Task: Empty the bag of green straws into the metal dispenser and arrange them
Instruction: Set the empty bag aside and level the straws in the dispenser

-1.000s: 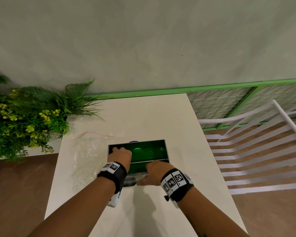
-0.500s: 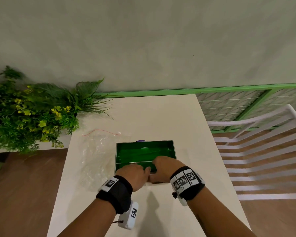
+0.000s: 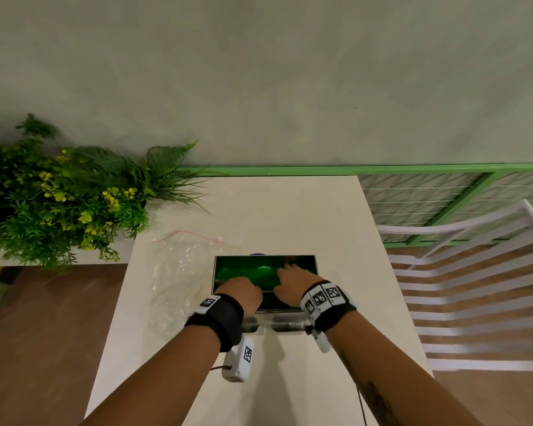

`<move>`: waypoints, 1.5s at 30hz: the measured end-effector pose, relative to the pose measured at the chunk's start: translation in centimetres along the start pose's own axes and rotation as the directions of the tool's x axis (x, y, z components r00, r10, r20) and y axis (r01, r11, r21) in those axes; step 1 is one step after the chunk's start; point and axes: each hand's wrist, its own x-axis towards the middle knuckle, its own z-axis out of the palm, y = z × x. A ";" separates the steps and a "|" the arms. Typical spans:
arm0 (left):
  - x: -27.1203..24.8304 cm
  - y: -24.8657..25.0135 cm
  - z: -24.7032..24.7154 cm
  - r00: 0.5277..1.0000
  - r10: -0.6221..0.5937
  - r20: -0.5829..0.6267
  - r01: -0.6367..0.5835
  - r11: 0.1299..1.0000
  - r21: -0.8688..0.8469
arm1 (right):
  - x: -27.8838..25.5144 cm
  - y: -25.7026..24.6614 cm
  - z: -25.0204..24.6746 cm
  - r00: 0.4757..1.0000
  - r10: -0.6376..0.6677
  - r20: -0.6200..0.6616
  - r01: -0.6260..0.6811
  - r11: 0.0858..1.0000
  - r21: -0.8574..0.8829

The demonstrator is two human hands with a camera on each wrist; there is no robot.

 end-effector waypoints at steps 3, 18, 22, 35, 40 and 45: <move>0.7 0.6 -0.2 0.998 -0.050 0.041 0.050 0.999 0.002 | 0.5 -0.5 0.6 0.993 0.078 0.091 -0.068 0.993 -0.099; 0.1 1.5 -0.9 0.994 0.105 -0.036 -0.092 0.958 0.272 | 0.8 -0.7 0.4 0.966 0.050 -0.255 -0.077 0.992 -0.098; 0.6 0.8 -0.7 0.994 0.106 0.027 -0.109 0.951 0.289 | 0.8 -0.8 1.3 1.000 0.023 -0.007 -0.023 0.996 -0.092; 0.1 -1.6 1.0 0.946 0.313 0.080 -0.323 0.900 0.292 | -0.3 0.1 0.8 0.998 -0.048 -0.032 0.044 0.994 -0.097; -1.9 -1.6 1.2 0.904 0.391 0.173 -0.426 0.781 0.456 | -2.6 -0.6 1.3 0.954 -0.207 0.215 0.269 0.909 -0.320; -2.7 -1.8 1.1 0.910 0.400 0.111 -0.395 0.752 0.528 | -3.8 -0.4 0.6 0.945 -0.283 0.167 0.327 0.856 -0.400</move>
